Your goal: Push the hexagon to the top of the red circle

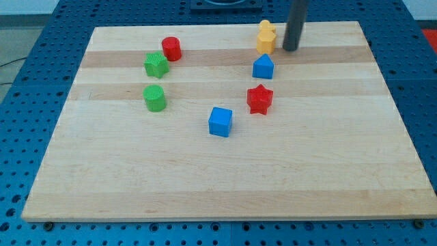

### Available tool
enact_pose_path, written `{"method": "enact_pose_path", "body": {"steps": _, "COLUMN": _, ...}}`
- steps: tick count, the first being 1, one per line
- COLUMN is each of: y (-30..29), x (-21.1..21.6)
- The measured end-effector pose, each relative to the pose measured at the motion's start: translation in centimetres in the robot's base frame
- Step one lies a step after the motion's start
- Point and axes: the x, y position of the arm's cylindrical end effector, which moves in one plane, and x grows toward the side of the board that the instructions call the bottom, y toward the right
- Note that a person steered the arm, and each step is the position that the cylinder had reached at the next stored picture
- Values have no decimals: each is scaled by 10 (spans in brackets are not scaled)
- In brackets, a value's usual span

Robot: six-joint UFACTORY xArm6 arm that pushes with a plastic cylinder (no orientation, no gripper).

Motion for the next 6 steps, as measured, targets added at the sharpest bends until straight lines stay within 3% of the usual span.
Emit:
{"method": "enact_pose_path", "body": {"steps": 2, "y": -166, "x": 0}}
{"method": "enact_pose_path", "body": {"steps": 3, "y": -155, "x": -1}}
{"method": "enact_pose_path", "body": {"steps": 4, "y": -108, "x": -5}}
{"method": "enact_pose_path", "body": {"steps": 5, "y": -114, "x": -34}}
{"method": "enact_pose_path", "body": {"steps": 6, "y": -149, "x": -34}}
